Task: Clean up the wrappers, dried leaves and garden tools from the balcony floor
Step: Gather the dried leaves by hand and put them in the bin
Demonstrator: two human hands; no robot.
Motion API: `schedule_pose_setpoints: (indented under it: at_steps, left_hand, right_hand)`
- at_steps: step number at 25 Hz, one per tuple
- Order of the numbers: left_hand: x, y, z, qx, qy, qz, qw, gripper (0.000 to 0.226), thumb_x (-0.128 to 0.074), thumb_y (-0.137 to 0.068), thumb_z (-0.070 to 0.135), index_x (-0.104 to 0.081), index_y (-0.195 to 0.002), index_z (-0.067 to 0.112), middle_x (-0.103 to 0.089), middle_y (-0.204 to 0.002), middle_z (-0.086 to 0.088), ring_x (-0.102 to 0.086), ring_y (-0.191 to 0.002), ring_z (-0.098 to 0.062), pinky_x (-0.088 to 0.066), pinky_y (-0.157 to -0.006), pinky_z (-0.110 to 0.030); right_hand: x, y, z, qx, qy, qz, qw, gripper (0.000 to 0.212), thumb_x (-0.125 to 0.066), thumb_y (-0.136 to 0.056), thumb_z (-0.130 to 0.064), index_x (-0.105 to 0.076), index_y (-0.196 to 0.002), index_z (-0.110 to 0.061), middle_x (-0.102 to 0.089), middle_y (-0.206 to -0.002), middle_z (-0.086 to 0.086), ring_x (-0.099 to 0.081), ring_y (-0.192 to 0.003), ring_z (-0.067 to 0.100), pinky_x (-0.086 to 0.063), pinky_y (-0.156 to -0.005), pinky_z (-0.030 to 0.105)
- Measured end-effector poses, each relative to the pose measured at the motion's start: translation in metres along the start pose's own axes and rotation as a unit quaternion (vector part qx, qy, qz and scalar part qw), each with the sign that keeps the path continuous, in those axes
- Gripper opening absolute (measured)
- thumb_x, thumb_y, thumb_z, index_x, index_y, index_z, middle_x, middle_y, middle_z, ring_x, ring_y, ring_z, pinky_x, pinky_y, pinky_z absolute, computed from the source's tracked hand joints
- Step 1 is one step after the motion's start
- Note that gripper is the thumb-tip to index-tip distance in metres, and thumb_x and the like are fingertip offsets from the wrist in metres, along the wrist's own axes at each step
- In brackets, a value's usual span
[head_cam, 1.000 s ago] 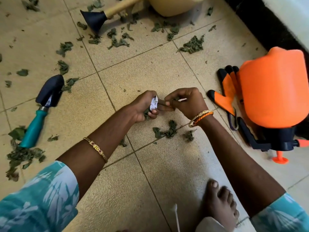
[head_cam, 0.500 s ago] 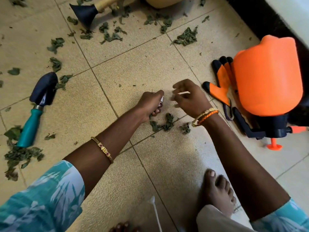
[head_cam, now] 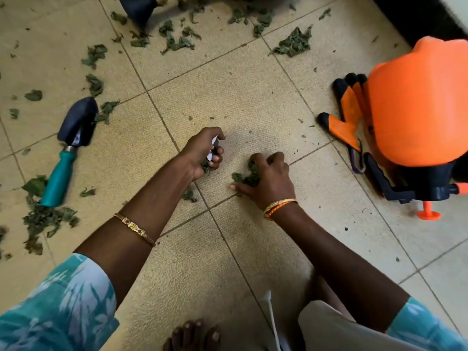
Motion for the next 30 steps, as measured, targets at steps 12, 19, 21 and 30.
schedule_pose_setpoints:
  at_steps: [12, 19, 21, 30]
  left_hand:
    - [0.039, 0.020, -0.011, 0.027, 0.104, 0.018, 0.994, 0.031, -0.048, -0.084, 0.015, -0.037, -0.055, 0.016, -0.057, -0.057, -0.002, -0.047, -0.042, -0.010, -0.031, -0.038, -0.015]
    - [0.057, 0.029, -0.010, -0.006, 0.115, 0.045, 0.992, 0.032, -0.038, -0.095, 0.015, -0.052, -0.067, 0.013, -0.057, -0.053, -0.001, -0.051, -0.041, -0.011, -0.038, -0.043, -0.019]
    - [0.074, 0.036, -0.009, -0.027, 0.127, 0.094, 0.987, 0.033, -0.037, -0.093, 0.012, -0.053, -0.065, 0.015, -0.054, -0.053, -0.001, -0.051, -0.047, -0.013, -0.042, -0.045, -0.020]
    - [0.132, 0.063, -0.032, -0.110, 0.218, 0.186, 0.952, 0.029, -0.040, -0.090, 0.019, -0.045, -0.062, 0.016, -0.045, -0.051, -0.001, -0.041, -0.037, -0.013, -0.031, -0.040, -0.017]
  right_hand:
    - [0.014, -0.045, -0.035, 0.031, -0.243, -0.052, 0.968, 0.012, -0.071, -0.078, -0.007, -0.071, -0.088, -0.014, -0.068, -0.083, 0.000, -0.061, -0.074, 0.008, -0.052, -0.070, 0.020]
    - [0.005, -0.052, -0.128, 0.143, -0.251, -0.036, 0.957, 0.013, -0.057, -0.082, -0.002, -0.068, -0.085, -0.006, -0.067, -0.080, 0.007, -0.065, -0.074, 0.019, -0.053, -0.067, 0.023]
    - [-0.007, -0.039, -0.155, 0.197, -0.211, -0.017, 0.957, 0.019, -0.048, -0.085, -0.008, -0.066, -0.091, -0.002, -0.066, -0.091, 0.013, -0.060, -0.087, 0.023, -0.045, -0.073, 0.024]
    - [-0.033, -0.008, -0.193, 0.274, -0.237, -0.156, 0.919, 0.035, -0.035, -0.101, -0.021, -0.041, -0.133, -0.011, -0.054, -0.123, 0.011, -0.052, -0.110, 0.019, -0.044, -0.093, 0.030]
Point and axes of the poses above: each hand's wrist, its own y-axis away from the middle knuckle, its own x-axis out of the back of the hand, z = x × y, the point moved 8 cm from there along -y, towards the middle knuckle
